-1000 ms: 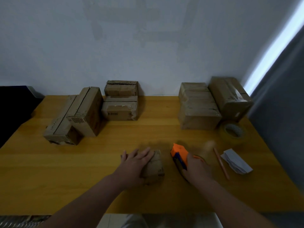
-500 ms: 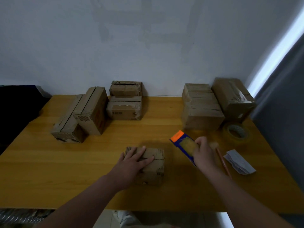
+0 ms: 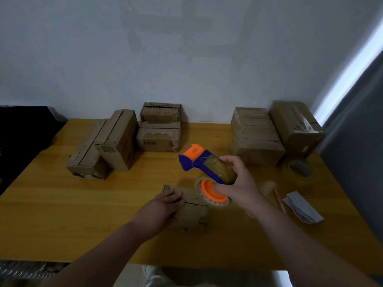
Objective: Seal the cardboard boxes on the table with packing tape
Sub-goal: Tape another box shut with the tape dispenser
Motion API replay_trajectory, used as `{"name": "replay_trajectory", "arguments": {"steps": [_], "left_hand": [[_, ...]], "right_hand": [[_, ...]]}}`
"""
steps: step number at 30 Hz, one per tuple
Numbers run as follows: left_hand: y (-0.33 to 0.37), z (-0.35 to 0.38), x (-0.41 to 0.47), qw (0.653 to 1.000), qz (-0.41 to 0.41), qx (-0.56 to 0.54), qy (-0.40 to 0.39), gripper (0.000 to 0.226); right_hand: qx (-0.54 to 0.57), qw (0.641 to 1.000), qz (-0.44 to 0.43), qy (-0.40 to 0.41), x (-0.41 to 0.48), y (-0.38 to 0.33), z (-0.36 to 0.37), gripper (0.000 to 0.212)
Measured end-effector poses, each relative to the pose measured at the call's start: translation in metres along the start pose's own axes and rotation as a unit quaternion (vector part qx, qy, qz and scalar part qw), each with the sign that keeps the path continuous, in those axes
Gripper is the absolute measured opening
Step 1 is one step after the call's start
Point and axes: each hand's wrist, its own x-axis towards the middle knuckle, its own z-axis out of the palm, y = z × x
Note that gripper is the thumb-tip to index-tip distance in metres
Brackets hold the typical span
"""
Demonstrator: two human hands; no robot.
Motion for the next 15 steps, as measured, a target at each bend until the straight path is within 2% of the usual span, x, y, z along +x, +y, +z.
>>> {"name": "replay_trajectory", "arguments": {"steps": [11, 15], "left_hand": [[-0.005, 0.007, -0.01, 0.999, -0.02, -0.034, 0.029, 0.054], [-0.006, 0.006, -0.011, 0.99, -0.02, -0.122, 0.071, 0.046]], "right_hand": [[-0.053, 0.993, -0.014, -0.107, -0.001, 0.0, 0.019, 0.063], [-0.089, 0.987, -0.028, -0.133, -0.001, 0.004, 0.022, 0.065]]}}
